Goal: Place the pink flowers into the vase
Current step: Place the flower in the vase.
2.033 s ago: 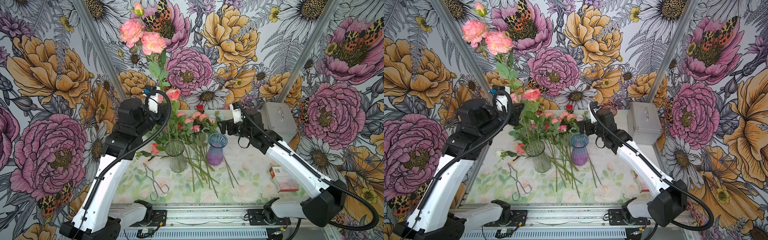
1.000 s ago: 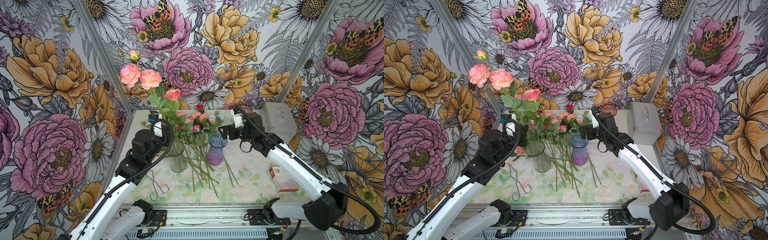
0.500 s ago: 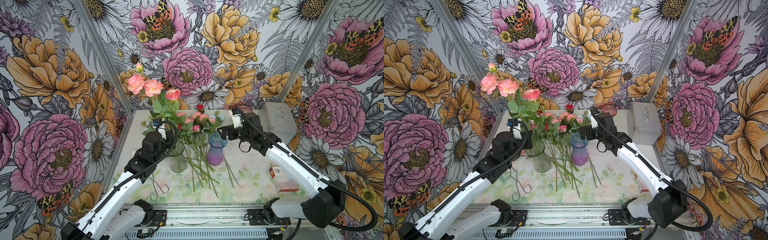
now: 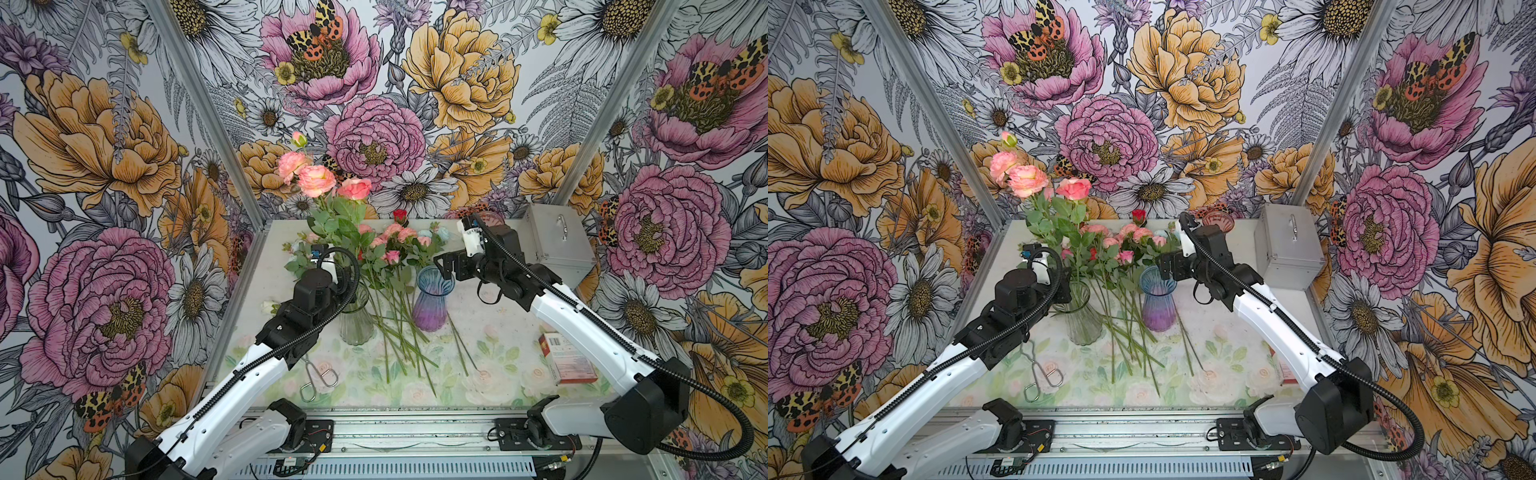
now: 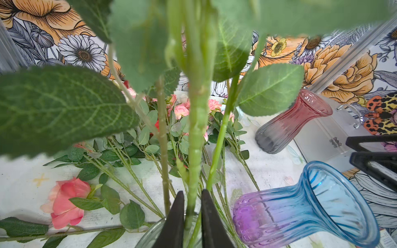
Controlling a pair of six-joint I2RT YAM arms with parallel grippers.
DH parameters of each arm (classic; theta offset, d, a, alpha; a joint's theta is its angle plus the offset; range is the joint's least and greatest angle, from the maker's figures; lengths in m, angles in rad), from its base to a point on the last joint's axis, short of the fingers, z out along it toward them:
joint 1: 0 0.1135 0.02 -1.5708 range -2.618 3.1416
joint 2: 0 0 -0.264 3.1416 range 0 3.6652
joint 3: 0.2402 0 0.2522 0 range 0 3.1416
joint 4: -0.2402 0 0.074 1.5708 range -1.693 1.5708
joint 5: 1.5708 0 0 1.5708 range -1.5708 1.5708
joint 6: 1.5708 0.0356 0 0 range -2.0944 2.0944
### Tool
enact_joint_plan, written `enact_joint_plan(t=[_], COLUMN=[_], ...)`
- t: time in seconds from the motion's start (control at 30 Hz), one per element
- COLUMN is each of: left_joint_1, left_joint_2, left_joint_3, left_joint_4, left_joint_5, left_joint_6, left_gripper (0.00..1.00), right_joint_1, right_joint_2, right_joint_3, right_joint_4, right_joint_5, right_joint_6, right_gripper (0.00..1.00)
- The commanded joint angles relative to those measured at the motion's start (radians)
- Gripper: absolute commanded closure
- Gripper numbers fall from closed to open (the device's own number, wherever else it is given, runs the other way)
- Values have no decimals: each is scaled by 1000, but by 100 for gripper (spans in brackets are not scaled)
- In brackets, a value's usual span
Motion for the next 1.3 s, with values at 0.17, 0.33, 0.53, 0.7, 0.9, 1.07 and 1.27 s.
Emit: enact_joint_plan(t=[0.17, 0.33, 0.53, 0.7, 0.9, 1.07, 1.27], left_joint_1=[-17, -21, -25, -30, -36, -37, -49], left_joint_2=[-17, -25, -49, -70, -103, -107, -104], left_joint_3=[-14, -15, -11, 4, 19, 33, 44], left_joint_4=[21, 9, -21, -51, -79, -88, -93], left_joint_5=[-40, -39, -47, -48, -52, -48, -37], left_joint_6=[-4, -5, -7, -8, -4, 6, 17], left_gripper=[80, 65, 57, 48, 30, 21, 17], right_joint_1=[-9, -9, -10, -18, -43, -65, -87], right_joint_2=[-6, -4, -7, -7, 2, 30, 65], right_joint_3=[29, 30, 27, 39, 80, 121, 141], right_joint_4=[3, 3, 4, 3, 1, 1, 2], right_joint_5=[-6, -7, -5, -14, -38, -60, -80], right_joint_6=[18, 18, 18, 21, 24, 30, 44], right_gripper=[1, 1, 1, 1, 1, 1, 1])
